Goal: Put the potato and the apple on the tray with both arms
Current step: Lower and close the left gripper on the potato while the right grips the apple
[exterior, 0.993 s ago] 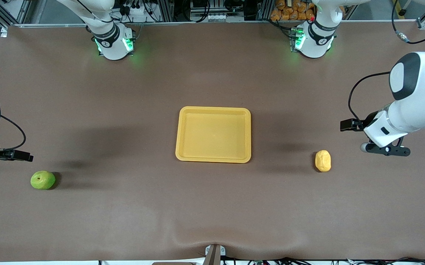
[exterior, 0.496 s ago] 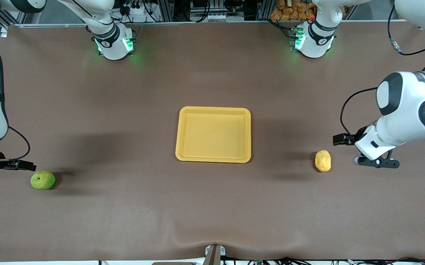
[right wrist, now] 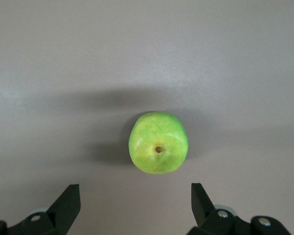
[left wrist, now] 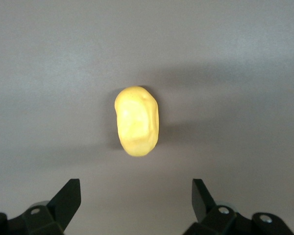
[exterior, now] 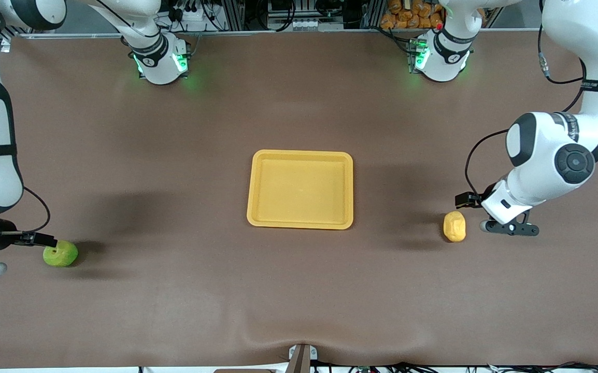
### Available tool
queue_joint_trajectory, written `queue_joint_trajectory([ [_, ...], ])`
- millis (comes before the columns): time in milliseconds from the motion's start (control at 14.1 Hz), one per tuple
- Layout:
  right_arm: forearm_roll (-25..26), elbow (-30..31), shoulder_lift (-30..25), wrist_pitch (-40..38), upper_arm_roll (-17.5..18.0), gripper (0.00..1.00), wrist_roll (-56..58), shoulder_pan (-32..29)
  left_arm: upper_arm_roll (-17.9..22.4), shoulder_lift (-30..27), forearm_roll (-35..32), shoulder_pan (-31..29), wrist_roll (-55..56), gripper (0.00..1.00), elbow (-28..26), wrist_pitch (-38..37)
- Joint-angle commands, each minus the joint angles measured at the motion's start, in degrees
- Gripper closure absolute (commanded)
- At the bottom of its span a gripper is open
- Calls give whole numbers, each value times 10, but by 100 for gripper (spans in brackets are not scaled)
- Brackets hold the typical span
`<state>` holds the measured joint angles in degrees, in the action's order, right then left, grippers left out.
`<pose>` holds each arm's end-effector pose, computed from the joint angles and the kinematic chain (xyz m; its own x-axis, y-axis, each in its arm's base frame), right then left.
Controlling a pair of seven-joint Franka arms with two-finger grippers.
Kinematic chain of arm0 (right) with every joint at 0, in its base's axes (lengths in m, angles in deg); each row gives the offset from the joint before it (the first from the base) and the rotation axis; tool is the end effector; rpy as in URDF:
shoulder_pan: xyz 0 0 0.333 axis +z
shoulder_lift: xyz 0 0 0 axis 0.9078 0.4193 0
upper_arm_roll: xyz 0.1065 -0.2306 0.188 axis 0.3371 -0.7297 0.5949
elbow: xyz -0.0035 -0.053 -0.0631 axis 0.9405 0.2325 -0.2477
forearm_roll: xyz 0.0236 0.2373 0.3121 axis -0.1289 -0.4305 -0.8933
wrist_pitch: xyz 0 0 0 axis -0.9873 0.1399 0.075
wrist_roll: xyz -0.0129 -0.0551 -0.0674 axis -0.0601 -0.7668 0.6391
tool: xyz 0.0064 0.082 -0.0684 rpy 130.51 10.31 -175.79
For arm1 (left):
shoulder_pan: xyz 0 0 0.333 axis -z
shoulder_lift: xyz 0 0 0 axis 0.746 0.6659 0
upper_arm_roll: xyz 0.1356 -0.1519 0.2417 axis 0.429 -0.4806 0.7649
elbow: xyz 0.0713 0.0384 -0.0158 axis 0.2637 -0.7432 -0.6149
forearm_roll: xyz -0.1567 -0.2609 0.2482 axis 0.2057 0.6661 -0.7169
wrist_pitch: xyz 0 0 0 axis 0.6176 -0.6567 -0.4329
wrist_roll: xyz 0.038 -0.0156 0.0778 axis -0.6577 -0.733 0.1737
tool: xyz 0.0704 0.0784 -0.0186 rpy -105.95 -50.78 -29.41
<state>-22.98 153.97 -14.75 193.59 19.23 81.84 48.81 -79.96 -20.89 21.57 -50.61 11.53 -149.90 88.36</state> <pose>0.7006 -0.1934 0.3134 0.9974 -0.0715 -0.0128 -0.0716 -0.9974 -0.0031 0.6131 -0.0487 0.3121 0.9939 -0.1098 -0.0048 -0.1098 -0.9938 0.0162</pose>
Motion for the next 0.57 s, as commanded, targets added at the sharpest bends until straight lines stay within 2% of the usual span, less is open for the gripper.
queue_joint_trajectory([
  [0,4,-18,26,21,10,0,7,-16,0,16,-11,2,10,0,-15,37],
  [496,4,-18,63,69,10,0,40,-26,0,56,-11,1,11,0,-13,79],
])
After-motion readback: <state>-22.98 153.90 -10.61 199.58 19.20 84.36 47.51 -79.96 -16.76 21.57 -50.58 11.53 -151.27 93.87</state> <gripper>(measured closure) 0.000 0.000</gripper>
